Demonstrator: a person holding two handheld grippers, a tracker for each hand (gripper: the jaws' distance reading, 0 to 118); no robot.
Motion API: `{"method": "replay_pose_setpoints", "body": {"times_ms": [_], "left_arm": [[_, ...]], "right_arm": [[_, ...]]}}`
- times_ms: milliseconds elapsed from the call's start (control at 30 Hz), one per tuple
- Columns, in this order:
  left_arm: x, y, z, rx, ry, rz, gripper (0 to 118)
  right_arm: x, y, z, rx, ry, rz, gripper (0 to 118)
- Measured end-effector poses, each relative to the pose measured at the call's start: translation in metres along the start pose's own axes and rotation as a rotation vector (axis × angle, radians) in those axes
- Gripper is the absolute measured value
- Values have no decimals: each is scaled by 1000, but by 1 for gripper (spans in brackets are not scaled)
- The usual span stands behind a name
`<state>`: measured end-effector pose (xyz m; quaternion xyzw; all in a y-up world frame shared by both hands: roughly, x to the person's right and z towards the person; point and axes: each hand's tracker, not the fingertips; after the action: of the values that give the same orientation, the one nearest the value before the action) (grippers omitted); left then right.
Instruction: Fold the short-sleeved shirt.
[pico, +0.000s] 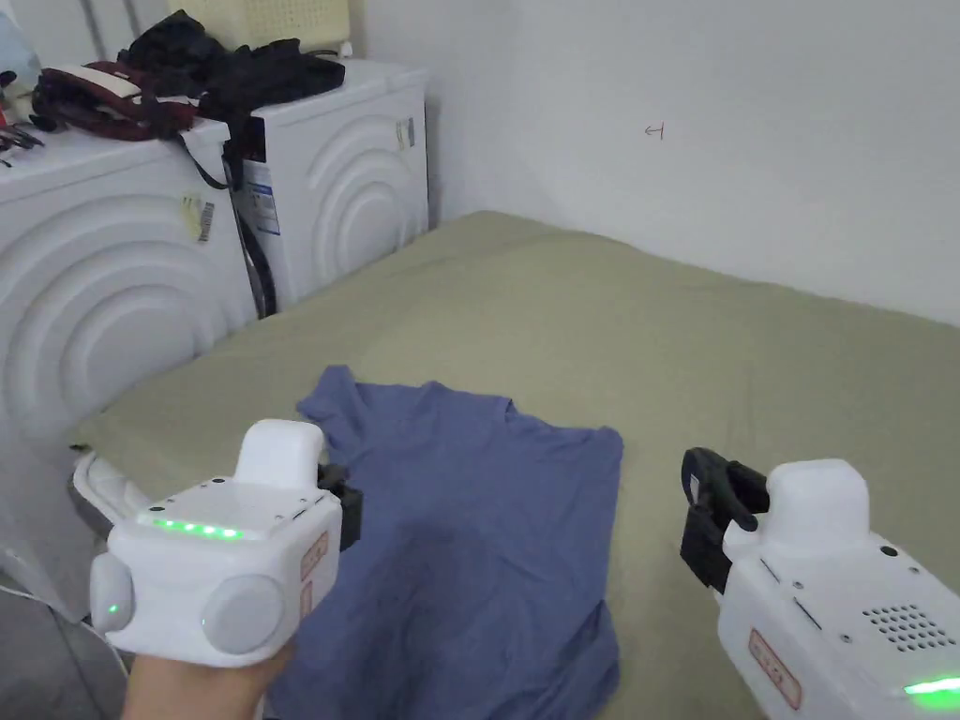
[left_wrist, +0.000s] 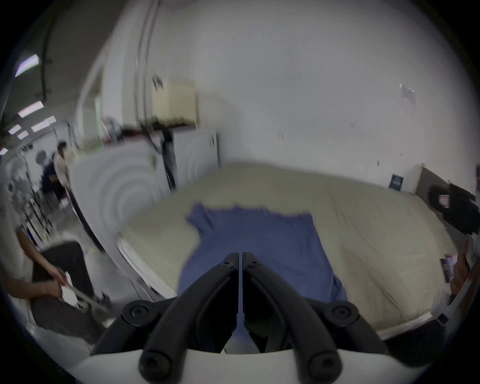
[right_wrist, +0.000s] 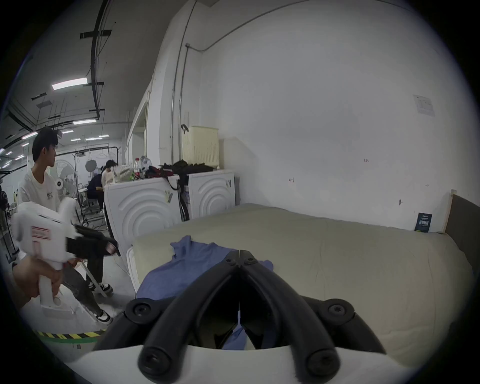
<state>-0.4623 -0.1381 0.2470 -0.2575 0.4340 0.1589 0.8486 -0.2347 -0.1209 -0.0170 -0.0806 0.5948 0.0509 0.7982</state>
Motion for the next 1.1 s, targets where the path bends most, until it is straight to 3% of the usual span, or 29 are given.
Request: {"method": "replay_pose_setpoints", "body": {"times_ms": [67,133,167,200,333,433,467,500,533,567,700,733,833,1100], "left_arm": [[0,2,-40,-137,-76,72,1],[7,6,-84,-279,-125,32,1],[8,7,-86,-248,-90,7,1],[16,6,-124,-330,-97,-24,1],[22,9,-196,-425,-158,42,1],[32,15,-230,-434,-130,-36,1],[35,18,-241,-427,-137,-43,7],[37,20,-248,-427,-138,-47,27],[39,23,-260,-426,-140,-59,65],[32,15,-226,-427,-154,-32,95],[41,15,-240,-473,-80,-121,97],[64,33,-277,-503,-78,-130,97],[80,29,-291,-562,-44,-109,97],[54,17,-322,-583,-72,-92,97]], "right_arm": [[5,-7,-8,-24,8,-6,0],[10,-15,-17,-46,12,-15,1],[12,-20,-22,-59,11,-15,0],[15,-23,-27,-67,8,-18,0],[28,-39,-45,-105,5,-43,1],[37,-49,-57,-127,2,-50,1],[40,-52,-62,-138,1,-47,1],[42,-55,-66,-146,-3,-46,1],[44,-54,-68,-152,-7,-48,1],[46,-55,-71,-158,-11,-53,1],[50,-59,-78,-167,-14,-66,1],[50,-59,-79,-168,-13,-69,1],[48,-60,-78,-167,-10,-75,1],[50,-54,-70,-152,-12,-78,1]]}}
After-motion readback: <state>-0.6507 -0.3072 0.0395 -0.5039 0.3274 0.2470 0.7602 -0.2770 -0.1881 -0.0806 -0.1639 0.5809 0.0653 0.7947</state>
